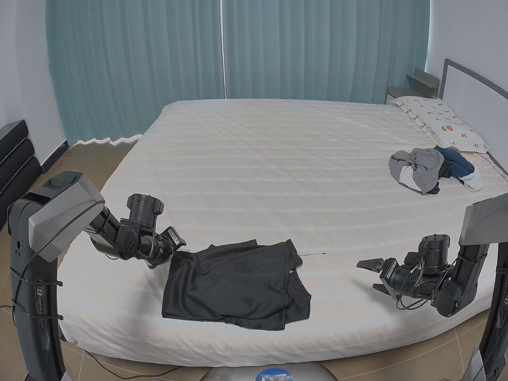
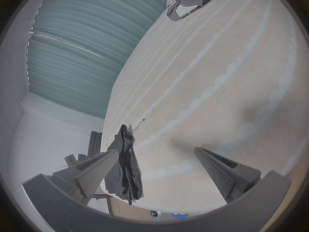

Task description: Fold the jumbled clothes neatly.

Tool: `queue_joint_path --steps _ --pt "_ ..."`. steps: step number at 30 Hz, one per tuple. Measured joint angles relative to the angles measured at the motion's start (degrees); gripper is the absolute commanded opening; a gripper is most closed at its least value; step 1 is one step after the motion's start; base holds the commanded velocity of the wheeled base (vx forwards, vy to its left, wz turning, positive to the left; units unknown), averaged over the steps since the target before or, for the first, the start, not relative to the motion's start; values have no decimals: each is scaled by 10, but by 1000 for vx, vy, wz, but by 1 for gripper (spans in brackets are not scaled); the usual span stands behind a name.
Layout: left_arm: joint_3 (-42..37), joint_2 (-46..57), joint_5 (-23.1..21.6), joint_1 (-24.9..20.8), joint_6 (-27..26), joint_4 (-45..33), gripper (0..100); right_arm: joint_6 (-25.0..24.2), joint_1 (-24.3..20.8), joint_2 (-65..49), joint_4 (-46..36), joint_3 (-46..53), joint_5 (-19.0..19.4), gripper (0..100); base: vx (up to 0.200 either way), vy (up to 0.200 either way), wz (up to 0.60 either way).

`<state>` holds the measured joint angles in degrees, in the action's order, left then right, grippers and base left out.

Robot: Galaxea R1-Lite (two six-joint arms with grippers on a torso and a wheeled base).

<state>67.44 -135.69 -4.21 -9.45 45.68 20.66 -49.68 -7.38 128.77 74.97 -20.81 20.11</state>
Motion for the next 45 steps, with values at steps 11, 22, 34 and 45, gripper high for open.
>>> queue_joint_path --steps 11,22,34,45 --pt "-1 -2 22 2 24 6 0 1 3 1 0 0 0 100 0 0 0" --pt "-1 -9 68 14 21 50 0 0 4 1 1 1 0 100 0 0 0" --pt "-2 -11 70 18 21 45 100 0 4 0 0 0 0 100 0 0 0" --pt "-8 15 70 18 20 45 100 16 7 -24 -4 -22 -8 100 0 0 0"
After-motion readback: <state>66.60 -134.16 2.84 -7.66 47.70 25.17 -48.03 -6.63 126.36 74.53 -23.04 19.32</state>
